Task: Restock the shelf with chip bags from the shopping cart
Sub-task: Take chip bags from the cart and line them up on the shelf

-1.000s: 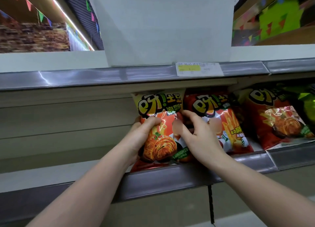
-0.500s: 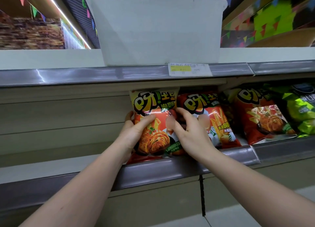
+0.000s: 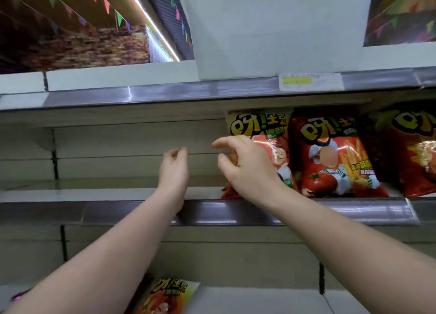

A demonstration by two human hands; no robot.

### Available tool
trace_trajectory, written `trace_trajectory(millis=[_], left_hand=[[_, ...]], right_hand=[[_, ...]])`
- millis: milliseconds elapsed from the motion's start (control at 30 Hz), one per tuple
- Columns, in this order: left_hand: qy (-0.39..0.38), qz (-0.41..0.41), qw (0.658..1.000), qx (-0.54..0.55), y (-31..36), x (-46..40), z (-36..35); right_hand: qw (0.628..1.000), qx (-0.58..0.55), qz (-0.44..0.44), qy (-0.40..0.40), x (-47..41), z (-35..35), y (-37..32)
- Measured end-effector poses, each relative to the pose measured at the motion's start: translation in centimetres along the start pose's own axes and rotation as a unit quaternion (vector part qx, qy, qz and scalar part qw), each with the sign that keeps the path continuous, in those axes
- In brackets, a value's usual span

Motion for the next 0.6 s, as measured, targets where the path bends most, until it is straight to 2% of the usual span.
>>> trace_trajectory(millis=[267, 600], left_hand=[[0.138, -0.003, 0.989, -0.051, -0.7, 2.2, 11.2], [0.284, 0.005, 0.954, -0.096, -2.0, 7.0, 28.0]], right_hand=[[0.984, -0.148, -0.02, -0.099, -0.5, -7.4, -4.6], [0.945, -0.249, 0.027, -0.209, -0.1, -17.9, -15.7]])
Point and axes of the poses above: each hand's wrist, its own x-axis away from the middle knuckle, its own z-axis out of the back of the hand, y = z × x, the point moved 5 cm from there along -x, towards the middle knuckle, and after that the axes turned 9 degrees about z, right-handed, at the moved point
